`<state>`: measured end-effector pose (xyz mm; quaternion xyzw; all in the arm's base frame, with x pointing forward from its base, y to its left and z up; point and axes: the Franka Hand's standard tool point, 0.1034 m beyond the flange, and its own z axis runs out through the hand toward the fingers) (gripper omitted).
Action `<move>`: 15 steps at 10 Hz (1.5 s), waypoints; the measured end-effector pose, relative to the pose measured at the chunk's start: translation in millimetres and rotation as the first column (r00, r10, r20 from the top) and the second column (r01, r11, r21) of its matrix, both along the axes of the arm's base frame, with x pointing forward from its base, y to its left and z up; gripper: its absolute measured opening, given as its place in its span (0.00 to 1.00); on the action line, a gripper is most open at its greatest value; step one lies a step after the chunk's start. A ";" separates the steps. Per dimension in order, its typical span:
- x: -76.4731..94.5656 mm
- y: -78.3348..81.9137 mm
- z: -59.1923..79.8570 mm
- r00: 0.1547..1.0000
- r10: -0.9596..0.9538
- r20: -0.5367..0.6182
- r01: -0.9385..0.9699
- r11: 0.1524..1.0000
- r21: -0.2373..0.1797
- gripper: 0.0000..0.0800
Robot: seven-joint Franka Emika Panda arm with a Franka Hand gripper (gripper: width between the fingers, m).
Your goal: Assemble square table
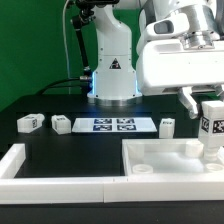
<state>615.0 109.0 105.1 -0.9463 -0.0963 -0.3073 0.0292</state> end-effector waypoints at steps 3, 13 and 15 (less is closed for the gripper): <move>1.0 1.6 -7.1 1.000 0.001 -0.007 -0.001 1.000 0.001 0.36; -1.7 13.7 -10.7 1.000 0.023 -0.005 -0.023 1.000 0.003 0.36; -2.0 13.5 -10.9 1.000 0.028 -0.004 -0.028 1.000 -0.001 0.36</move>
Offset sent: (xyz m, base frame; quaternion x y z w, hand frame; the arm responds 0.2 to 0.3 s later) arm 0.0107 0.0023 -0.0078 -0.0020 0.0017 0.0053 1.0000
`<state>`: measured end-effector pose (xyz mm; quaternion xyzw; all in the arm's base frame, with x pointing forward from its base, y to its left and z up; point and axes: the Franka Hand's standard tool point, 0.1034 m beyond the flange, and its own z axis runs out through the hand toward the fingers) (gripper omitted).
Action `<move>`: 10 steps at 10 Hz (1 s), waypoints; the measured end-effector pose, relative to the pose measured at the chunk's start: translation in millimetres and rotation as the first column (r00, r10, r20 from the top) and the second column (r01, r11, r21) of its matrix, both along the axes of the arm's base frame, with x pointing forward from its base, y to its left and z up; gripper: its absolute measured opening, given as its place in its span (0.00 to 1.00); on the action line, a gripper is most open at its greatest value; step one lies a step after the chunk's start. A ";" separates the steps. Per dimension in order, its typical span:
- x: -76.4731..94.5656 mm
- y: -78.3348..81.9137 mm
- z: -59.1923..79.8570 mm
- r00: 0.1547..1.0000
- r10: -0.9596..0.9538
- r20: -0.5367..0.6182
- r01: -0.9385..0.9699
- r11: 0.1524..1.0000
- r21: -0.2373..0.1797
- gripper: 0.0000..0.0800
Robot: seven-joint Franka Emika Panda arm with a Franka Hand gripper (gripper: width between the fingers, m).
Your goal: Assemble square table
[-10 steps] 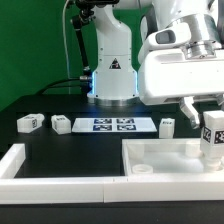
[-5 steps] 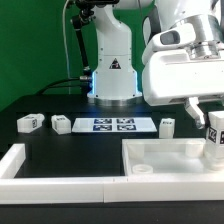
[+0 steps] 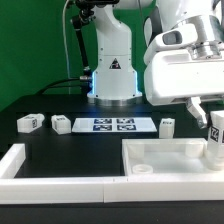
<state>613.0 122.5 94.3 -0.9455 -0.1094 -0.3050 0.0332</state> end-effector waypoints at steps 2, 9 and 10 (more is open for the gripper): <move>0.0 -1.5 -0.3 1.000 0.004 0.000 -0.004 1.000 -0.005 0.36; -8.2 -6.7 -8.8 1.000 0.011 -0.022 -0.011 1.000 -0.017 0.36; -7.7 -6.3 -13.3 1.000 0.011 -0.027 -0.011 1.000 -0.017 0.36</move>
Offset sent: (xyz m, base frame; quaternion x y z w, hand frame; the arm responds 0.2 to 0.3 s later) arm -0.0185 -0.0111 -0.0031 -0.0001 -0.0210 -0.0065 0.9998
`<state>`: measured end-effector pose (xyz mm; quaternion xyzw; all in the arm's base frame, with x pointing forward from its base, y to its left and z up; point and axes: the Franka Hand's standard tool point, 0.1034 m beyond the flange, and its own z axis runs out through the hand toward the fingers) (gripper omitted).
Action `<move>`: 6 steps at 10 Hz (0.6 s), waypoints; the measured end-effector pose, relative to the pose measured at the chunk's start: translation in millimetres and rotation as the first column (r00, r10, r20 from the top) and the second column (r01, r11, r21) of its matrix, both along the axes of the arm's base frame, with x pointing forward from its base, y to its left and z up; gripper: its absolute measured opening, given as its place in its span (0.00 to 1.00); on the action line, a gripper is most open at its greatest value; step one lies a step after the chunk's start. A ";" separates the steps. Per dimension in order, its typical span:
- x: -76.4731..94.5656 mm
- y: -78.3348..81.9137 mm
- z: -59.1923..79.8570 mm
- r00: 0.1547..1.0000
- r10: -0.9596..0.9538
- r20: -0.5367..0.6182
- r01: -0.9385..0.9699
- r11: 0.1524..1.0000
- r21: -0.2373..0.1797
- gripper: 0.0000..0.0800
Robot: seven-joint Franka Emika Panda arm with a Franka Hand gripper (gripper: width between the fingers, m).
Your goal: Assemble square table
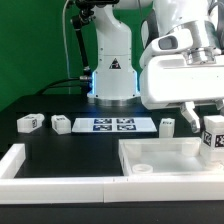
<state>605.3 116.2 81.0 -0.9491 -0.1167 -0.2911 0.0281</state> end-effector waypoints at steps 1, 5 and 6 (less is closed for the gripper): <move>2.7 1.1 -4.5 1.000 -0.002 -0.003 0.002 1.000 0.002 0.36; 4.6 1.0 -5.8 1.000 -0.008 -0.003 0.008 1.000 0.004 0.38; 4.6 1.0 -5.9 1.000 -0.008 -0.003 0.008 1.000 0.004 0.60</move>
Offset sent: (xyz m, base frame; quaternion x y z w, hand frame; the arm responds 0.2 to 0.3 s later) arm 0.0000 0.0000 0.0000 0.0000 0.0000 0.0000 1.0000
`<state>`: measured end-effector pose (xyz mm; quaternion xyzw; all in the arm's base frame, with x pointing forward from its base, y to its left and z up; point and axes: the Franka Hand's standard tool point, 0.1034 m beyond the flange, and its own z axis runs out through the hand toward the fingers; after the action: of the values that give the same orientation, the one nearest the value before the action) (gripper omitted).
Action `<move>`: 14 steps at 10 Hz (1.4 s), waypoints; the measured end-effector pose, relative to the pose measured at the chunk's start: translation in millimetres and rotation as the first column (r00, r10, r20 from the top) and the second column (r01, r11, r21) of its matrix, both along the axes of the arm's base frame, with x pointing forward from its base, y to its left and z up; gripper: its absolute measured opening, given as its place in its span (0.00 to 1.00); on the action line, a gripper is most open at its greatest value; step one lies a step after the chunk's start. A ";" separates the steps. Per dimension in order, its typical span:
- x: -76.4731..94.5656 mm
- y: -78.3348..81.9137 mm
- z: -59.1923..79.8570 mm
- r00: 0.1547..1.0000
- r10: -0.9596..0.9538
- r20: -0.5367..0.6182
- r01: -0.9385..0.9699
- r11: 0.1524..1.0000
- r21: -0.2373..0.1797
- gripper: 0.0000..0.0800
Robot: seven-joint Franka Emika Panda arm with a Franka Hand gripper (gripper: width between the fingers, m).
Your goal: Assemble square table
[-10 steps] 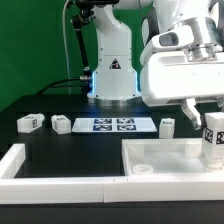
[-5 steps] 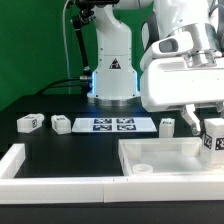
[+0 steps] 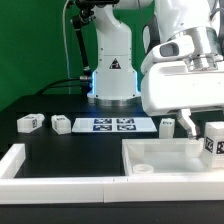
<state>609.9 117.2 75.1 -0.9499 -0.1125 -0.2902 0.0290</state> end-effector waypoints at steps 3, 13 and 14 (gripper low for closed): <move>-0.1 0.0 -0.1 1.000 0.000 0.000 0.000 1.000 0.000 0.80; 11.9 -3.0 22.1 0.957 -0.006 -0.291 0.002 1.000 -0.014 0.81; 10.6 -3.5 21.3 0.943 -0.003 -0.332 -0.003 1.000 -0.017 0.81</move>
Offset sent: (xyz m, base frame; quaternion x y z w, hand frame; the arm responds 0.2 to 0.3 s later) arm 0.0000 0.0000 0.0000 0.0000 0.0000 0.0000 1.0000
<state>620.5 113.7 96.4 -0.9854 -0.1084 -0.1253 0.0392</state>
